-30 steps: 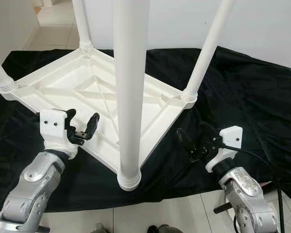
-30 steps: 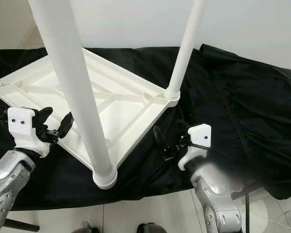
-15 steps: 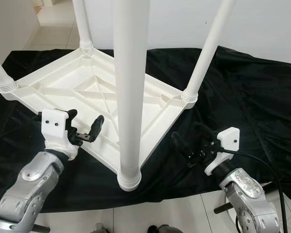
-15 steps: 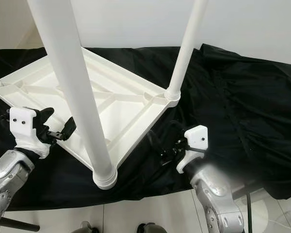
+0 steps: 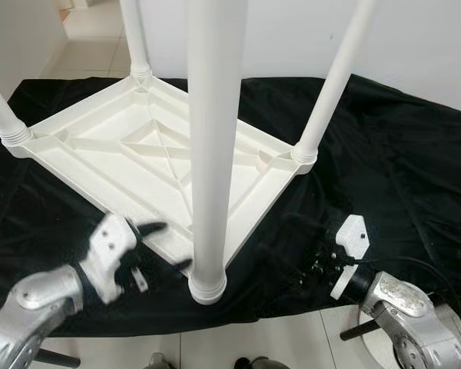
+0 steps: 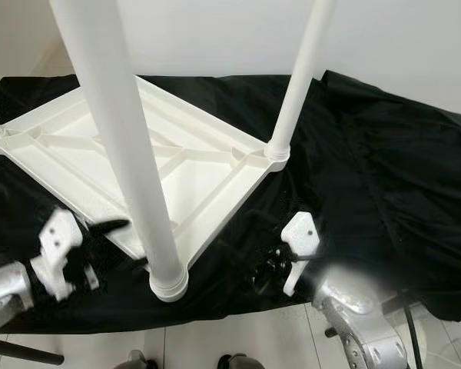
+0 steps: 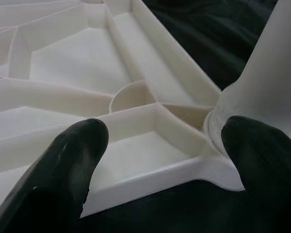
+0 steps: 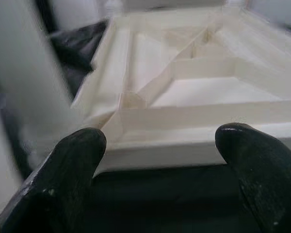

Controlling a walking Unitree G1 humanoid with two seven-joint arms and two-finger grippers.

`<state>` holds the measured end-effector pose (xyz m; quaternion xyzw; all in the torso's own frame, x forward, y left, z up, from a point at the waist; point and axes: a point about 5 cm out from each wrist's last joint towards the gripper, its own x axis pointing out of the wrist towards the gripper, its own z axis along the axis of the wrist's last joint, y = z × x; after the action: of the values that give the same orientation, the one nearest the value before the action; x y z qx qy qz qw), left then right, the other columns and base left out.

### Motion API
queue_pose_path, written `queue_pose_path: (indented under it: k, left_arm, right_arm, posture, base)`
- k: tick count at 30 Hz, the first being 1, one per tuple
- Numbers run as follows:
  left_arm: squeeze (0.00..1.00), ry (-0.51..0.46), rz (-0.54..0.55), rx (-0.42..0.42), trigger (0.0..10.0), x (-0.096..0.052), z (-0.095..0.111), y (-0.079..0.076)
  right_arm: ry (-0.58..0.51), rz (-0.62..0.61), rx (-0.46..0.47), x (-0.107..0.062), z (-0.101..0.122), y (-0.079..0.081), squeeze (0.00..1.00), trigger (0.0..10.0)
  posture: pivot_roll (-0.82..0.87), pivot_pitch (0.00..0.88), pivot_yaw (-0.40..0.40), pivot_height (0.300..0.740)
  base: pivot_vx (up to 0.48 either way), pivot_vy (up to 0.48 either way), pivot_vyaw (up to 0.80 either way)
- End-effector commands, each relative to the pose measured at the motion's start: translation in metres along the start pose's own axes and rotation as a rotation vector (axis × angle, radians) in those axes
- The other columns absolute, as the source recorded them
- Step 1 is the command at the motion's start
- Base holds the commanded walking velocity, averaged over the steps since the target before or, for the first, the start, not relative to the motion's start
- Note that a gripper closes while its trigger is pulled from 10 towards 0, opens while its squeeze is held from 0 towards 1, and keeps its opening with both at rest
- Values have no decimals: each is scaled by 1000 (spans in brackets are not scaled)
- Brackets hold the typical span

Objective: Building children table

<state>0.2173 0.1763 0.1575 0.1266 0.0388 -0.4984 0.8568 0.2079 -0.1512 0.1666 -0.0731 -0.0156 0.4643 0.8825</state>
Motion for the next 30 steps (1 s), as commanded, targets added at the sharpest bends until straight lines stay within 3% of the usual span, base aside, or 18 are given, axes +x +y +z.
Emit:
queue_pose_path:
  k: [1,9,17,22,30]
  left_arm:
    - [0,4,-52,7,10000,0,-1,-2]
    - [0,25,-53,43,10000,1,-1,7]
    - [0,45,-73,77,10000,-2,-5,20]
    - [0,77,-12,100,10000,-14,-7,37]
    - [0,74,22,89,10000,-27,2,52]
  right_arm:
    - [7,56,18,-1,0,6,0,10000]
    - [15,209,-8,6,4,12,0,10000]
    - [-24,280,-35,29,8,13,0,10000]
    - [-50,328,-30,45,9,16,0,10000]
    - [-60,397,-20,57,4,25,0,10000]
  posture:
    - [-48,135,-23,740]
    - [-47,129,-13,740]
    - [-36,125,-16,740]
    - [-19,126,-22,740]
    - [-5,125,-23,740]
  base:
    - [0,0,0]
    - [0,0,0]
    - [0,0,0]
    - [0,0,0]
    - [0,0,0]
